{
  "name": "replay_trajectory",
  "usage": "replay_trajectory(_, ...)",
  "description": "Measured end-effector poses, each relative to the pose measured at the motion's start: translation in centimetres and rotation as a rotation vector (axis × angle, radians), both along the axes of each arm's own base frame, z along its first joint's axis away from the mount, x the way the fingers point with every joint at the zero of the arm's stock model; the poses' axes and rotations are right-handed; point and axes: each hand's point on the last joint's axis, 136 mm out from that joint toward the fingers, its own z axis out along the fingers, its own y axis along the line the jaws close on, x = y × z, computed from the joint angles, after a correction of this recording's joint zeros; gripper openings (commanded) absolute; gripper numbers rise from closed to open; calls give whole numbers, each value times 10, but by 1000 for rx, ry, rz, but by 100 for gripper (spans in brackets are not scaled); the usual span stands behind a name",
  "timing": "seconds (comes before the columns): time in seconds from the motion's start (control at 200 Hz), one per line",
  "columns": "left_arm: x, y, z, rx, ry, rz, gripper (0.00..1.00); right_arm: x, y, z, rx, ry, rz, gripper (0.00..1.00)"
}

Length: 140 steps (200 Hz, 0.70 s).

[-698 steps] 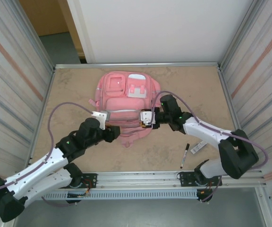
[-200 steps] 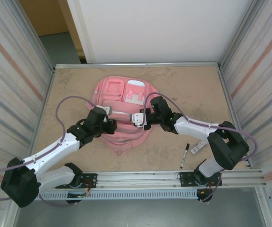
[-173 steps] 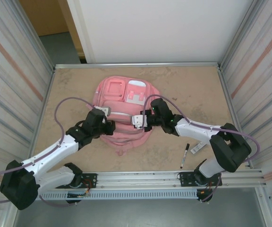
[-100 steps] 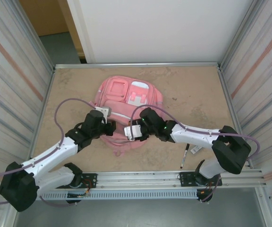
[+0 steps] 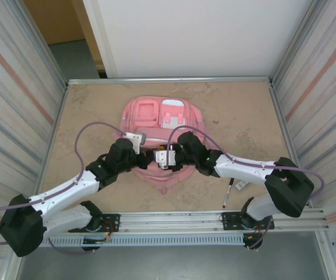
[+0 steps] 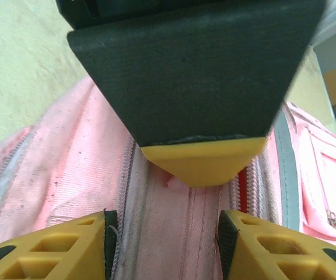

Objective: Pack the student bag

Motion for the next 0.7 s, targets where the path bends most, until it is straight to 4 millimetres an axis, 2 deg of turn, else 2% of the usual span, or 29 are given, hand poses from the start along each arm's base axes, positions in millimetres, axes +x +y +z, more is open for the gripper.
replay_trajectory(0.115, -4, 3, 1, -15, 13, 8, 0, -8, -16, 3, 44, 1, 47, 50)
replay_trajectory(0.22, -7, 4, 4, -28, 13, 8, 0, -6, -25, 9, 77, 6, 69, 50)
replay_trajectory(0.376, -13, 3, 1, -27, 42, -16, 0, 2, -11, 18, 132, -22, 82, 51)
replay_trajectory(0.506, -17, 3, -1, -24, 57, -28, 0, 15, 6, 6, 136, -19, 77, 49)
replay_trajectory(0.526, -18, 4, -2, -22, 61, -29, 0, 16, 8, 3, 132, -20, 73, 48)
replay_trajectory(0.556, -19, 5, -3, -17, 67, -29, 0, 17, 11, -1, 129, -19, 76, 40)
replay_trajectory(0.631, -21, 9, -8, 1, 84, -20, 0, 14, 15, -9, 114, -12, 92, 16)
replay_trajectory(0.676, -22, 12, -9, 8, 88, -12, 0, 11, 17, -12, 106, -6, 93, 7)
replay_trajectory(0.702, -22, 14, -9, 14, 91, -6, 0, 11, 17, -11, 108, -10, 94, 5)
